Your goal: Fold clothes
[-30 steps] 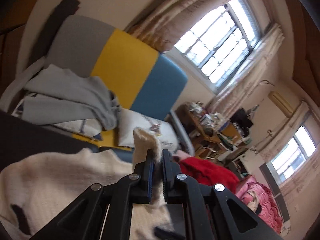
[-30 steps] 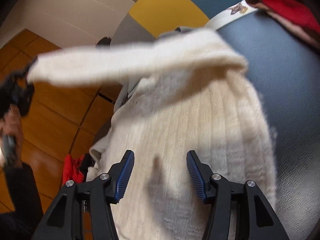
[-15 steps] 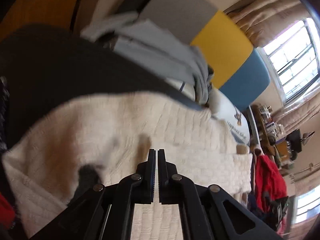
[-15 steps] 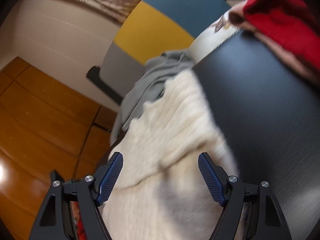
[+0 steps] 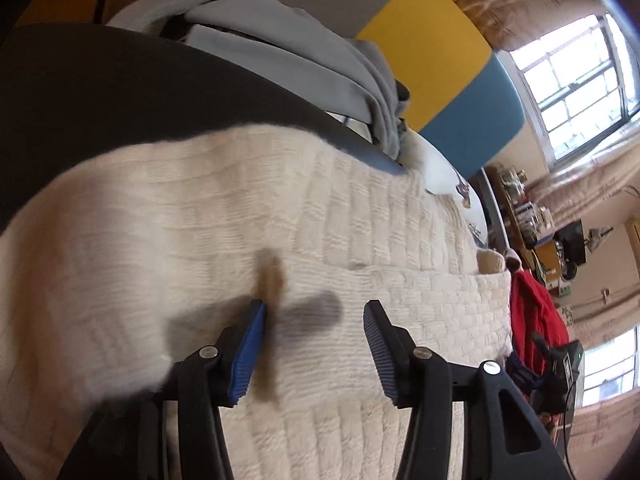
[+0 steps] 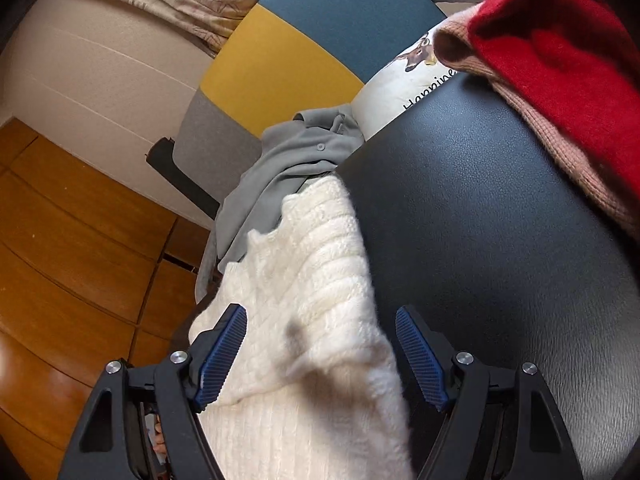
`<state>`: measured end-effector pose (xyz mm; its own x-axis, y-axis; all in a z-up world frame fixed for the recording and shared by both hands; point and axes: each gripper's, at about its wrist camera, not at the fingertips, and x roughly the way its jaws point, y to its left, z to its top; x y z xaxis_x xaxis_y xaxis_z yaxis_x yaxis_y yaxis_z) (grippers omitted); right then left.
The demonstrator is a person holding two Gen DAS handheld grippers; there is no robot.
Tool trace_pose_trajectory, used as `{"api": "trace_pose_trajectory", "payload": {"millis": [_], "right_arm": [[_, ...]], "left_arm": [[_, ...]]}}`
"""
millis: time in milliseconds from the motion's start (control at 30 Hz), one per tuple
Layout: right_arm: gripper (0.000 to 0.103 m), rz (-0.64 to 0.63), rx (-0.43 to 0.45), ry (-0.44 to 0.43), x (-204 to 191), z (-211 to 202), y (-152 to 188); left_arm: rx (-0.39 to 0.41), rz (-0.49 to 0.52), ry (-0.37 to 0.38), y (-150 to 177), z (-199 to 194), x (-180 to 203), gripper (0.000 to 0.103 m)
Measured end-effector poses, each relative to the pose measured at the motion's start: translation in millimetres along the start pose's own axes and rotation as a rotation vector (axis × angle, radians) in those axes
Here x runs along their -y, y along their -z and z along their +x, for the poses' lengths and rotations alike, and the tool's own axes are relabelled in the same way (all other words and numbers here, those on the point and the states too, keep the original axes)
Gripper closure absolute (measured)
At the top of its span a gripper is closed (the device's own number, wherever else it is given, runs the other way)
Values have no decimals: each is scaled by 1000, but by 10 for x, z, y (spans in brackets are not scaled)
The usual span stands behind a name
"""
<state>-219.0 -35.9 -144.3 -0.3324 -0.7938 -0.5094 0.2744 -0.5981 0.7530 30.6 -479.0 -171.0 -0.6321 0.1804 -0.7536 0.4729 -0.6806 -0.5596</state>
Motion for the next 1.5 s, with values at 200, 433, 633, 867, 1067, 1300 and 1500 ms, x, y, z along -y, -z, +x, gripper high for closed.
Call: {"api": "trace_pose_trajectory", "payload": {"millis": [200, 433, 633, 867, 1067, 1300, 1500], "right_arm": [[24, 68, -18, -28, 148, 187, -174], [87, 78, -98, -45, 134, 500, -253], [100, -272, 55, 86, -556, 76, -126], [96, -346, -43, 52, -708, 14, 67], [33, -10, -193, -144, -352, 167, 349], [40, 163, 26, 4, -220, 322, 415], [97, 144, 194, 22, -153, 41, 372]], "left_arm": [[41, 56, 15, -30, -42, 174, 93], [145, 70, 23, -78, -270, 276, 94], [211, 6, -52, -115, -435, 119, 94], [143, -61, -140, -10, -252, -119, 94], [136, -52, -164, -5, -203, -105, 94], [92, -36, -179, 27, -83, -112, 94], [68, 44, -160, 133, -44, 0, 93]]}}
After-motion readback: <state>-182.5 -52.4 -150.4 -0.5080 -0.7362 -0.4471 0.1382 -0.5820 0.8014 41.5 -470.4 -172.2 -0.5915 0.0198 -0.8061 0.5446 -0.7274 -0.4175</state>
